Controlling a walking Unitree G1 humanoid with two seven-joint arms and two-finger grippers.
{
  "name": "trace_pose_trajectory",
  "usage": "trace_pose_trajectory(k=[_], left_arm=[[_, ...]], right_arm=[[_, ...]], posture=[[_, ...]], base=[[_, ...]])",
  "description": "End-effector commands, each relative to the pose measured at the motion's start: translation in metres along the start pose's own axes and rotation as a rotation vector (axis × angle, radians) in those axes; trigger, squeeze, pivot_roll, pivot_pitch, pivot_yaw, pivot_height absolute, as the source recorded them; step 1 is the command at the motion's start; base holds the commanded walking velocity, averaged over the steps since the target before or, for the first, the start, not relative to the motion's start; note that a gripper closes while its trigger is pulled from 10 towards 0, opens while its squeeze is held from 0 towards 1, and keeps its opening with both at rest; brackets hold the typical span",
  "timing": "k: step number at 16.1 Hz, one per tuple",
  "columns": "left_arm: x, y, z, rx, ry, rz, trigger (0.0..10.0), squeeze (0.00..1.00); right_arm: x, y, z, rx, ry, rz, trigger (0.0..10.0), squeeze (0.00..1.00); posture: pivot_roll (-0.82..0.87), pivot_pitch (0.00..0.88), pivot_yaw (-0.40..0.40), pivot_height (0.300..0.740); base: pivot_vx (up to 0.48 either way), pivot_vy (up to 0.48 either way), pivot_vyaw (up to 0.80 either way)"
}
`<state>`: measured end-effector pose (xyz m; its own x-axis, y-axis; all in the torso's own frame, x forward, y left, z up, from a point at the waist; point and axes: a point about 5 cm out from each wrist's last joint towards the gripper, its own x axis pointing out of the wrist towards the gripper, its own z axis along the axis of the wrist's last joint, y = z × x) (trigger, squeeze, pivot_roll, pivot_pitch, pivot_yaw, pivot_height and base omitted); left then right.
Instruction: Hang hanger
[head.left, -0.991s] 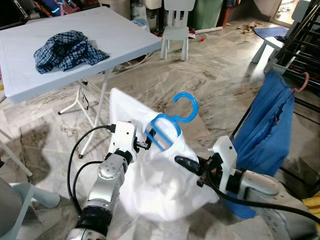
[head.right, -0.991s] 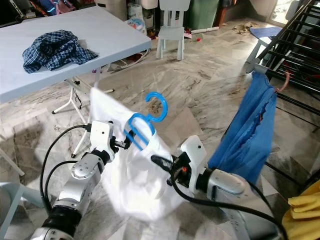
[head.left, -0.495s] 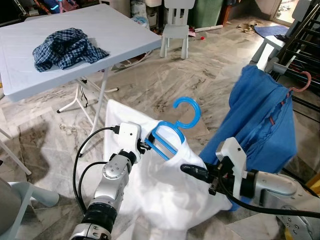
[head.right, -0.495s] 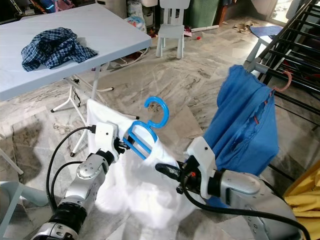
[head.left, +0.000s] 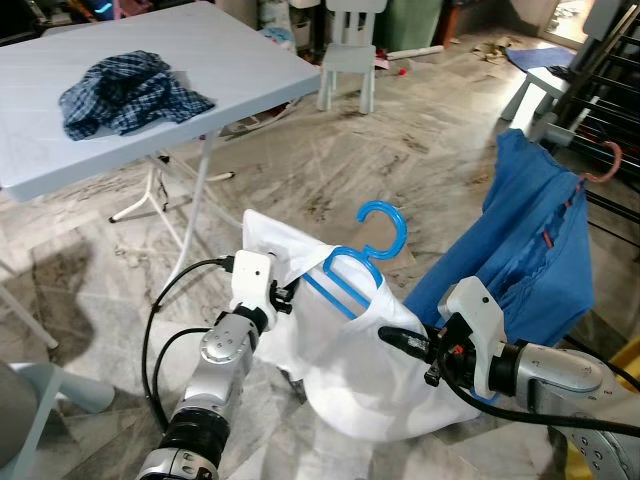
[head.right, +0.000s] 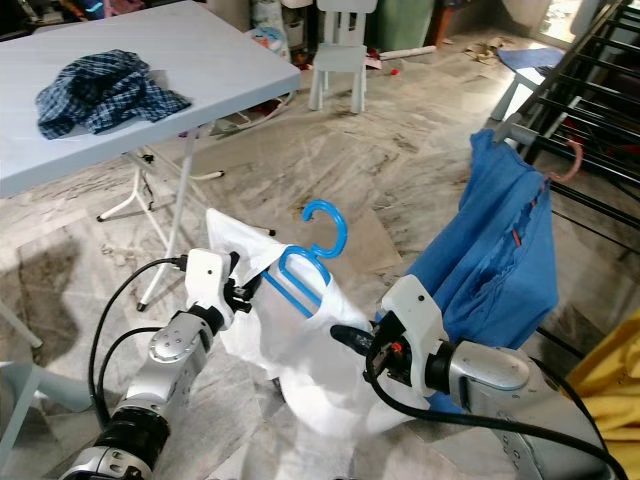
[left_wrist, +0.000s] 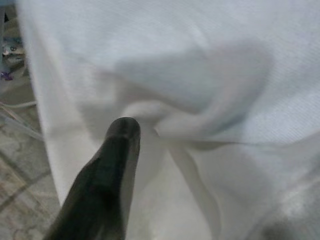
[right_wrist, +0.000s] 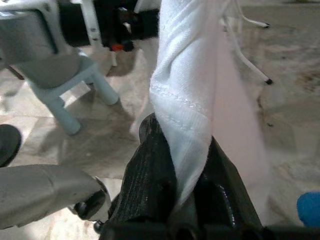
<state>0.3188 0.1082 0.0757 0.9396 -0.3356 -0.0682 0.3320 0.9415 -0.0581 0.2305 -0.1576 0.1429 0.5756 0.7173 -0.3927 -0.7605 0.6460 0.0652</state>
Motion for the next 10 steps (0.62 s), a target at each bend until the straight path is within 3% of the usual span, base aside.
trace_pose_trajectory(k=[1,4,6,8,10], left_arm=[[-0.004,0.005,-0.003,-0.028,0.004,0.008,0.0,0.0],[-0.004,0.013,-0.001,-0.021,0.005,0.049,0.0,0.0],[-0.005,0.019,0.002,-0.016,-0.002,0.075,0.0,0.0],[-0.006,0.024,0.003,0.0,-0.008,0.106,0.0,0.0],[-0.004,0.05,0.015,0.041,-0.028,0.225,0.0,0.0]], right_arm=[[0.001,-0.006,0.007,-0.031,-0.035,-0.056,10.0,0.0],[0.004,-0.01,0.008,-0.057,-0.041,-0.095,10.0,0.0],[0.004,-0.024,0.008,-0.106,-0.037,-0.208,10.0,0.0],[0.003,-0.025,0.007,-0.115,-0.029,-0.212,10.0,0.0],[-0.009,-0.021,-0.004,-0.181,0.041,-0.139,10.0,0.0]], posture=[[-0.15,0.111,-0.02,0.74],[-0.15,0.109,-0.025,0.74],[-0.15,0.112,-0.025,0.74],[-0.15,0.115,-0.025,0.74],[-0.16,0.118,-0.019,0.74]], base=[[0.0,0.0,0.0],[0.0,0.0,0.0],[0.0,0.0,0.0],[0.0,0.0,0.0],[0.0,0.0,0.0]])
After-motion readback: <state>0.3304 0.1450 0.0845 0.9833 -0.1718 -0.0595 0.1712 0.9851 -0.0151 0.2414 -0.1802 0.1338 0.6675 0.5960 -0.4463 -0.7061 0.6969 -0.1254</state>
